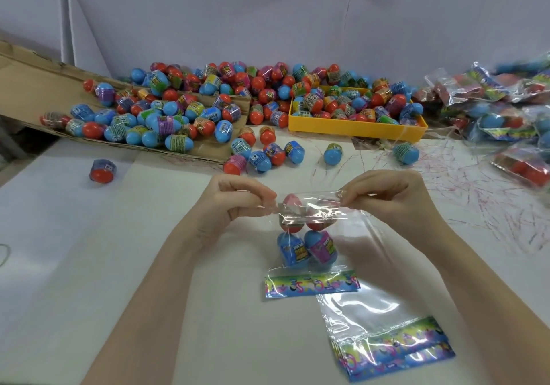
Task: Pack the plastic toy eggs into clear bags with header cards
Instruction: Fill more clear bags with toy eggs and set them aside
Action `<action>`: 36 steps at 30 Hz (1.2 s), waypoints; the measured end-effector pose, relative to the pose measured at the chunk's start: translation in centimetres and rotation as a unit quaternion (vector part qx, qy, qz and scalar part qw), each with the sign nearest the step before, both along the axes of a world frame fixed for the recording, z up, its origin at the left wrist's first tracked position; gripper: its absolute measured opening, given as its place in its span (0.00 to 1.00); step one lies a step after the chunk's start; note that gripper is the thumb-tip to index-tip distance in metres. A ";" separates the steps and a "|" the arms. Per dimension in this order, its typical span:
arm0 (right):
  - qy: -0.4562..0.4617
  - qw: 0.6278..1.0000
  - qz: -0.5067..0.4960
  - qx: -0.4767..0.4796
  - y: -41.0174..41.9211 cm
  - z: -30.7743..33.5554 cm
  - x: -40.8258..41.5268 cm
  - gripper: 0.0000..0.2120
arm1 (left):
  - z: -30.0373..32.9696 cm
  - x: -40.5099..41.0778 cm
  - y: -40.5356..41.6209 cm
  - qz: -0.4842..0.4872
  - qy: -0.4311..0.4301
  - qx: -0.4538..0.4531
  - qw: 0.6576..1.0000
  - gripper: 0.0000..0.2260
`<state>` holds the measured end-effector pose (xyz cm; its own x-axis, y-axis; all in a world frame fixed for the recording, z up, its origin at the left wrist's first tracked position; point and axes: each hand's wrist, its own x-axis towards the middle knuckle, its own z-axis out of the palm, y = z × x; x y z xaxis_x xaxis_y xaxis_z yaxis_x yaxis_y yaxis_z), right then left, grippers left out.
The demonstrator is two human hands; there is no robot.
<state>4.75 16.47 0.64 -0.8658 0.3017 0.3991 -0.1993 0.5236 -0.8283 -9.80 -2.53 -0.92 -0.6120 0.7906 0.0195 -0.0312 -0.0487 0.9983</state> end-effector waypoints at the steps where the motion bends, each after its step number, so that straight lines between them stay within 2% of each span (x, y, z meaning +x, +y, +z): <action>1: 0.002 1.000 -0.002 0.005 0.0 0.0 0.0 0.22 | 0.0 -0.1 0.0 -0.001 -0.004 0.005 1.000 0.12; 4: 0.005 1.000 -0.008 0.015 -0.1 -0.1 -0.1 0.22 | 0.2 0.1 0.2 -0.002 0.023 -0.008 1.000 0.05; 7: 0.008 1.000 -0.014 0.015 -0.1 -0.2 -0.1 0.21 | 0.1 0.1 0.1 0.012 0.055 -0.033 0.998 0.11; 11: 0.015 0.999 -0.027 0.034 0.0 -0.4 -0.3 0.19 | 0.2 0.1 0.0 0.008 0.053 -0.034 0.998 0.12; 14: 0.005 0.996 -0.032 0.083 0.2 -0.6 -0.4 0.14 | 0.3 0.2 0.0 0.012 0.065 -0.041 0.997 0.12; 16: -0.011 0.994 -0.045 0.094 0.5 -0.4 -0.2 0.15 | 0.4 0.2 -0.1 0.028 0.067 -0.037 0.997 0.11; 19: 0.010 0.995 -0.094 0.014 1.1 0.3 0.1 0.20 | 0.4 0.1 -0.1 0.038 0.067 -0.024 0.997 0.10; 21: 0.037 0.994 -0.080 -0.071 0.4 0.9 0.2 0.12 | 0.5 0.3 -0.1 0.031 0.072 -0.024 0.997 0.10; 22: 0.018 0.993 -0.053 -0.099 -0.2 1.2 0.1 0.10 | 0.6 0.4 -0.1 0.028 0.074 -0.024 0.997 0.10; 25: -0.133 0.990 0.009 -0.050 -1.9 0.6 -0.4 0.28 | 0.5 0.4 0.0 0.027 0.083 -0.019 0.996 0.10; 27: -0.195 0.981 0.013 -0.009 -2.4 0.3 -0.8 0.31 | 0.6 0.5 0.0 0.023 0.080 -0.016 0.996 0.10; 30: -0.188 0.981 0.018 -0.051 -2.2 0.0 -0.9 0.32 | 0.7 0.9 0.1 0.023 0.075 -0.014 0.997 0.14; 32: -0.170 0.981 0.018 -0.086 -2.1 -0.1 -1.0 0.33 | 0.7 1.3 0.4 0.013 0.037 -0.016 0.999 0.16; 34: -0.154 0.983 0.015 -0.097 -2.3 -0.2 -1.0 0.33 | 0.7 2.0 0.8 -0.014 0.018 -0.056 0.998 0.20; 36: -0.143 0.984 0.012 -0.103 -2.4 -0.3 -1.0 0.34 | 0.9 2.8 1.2 -0.028 0.020 -0.081 0.996 0.17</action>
<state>3.72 14.12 0.39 -0.9415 0.3298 0.0697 0.0482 0.3362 -0.9406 -7.02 -1.34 0.02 -0.5679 0.8184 -0.0881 0.0103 0.1140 0.9934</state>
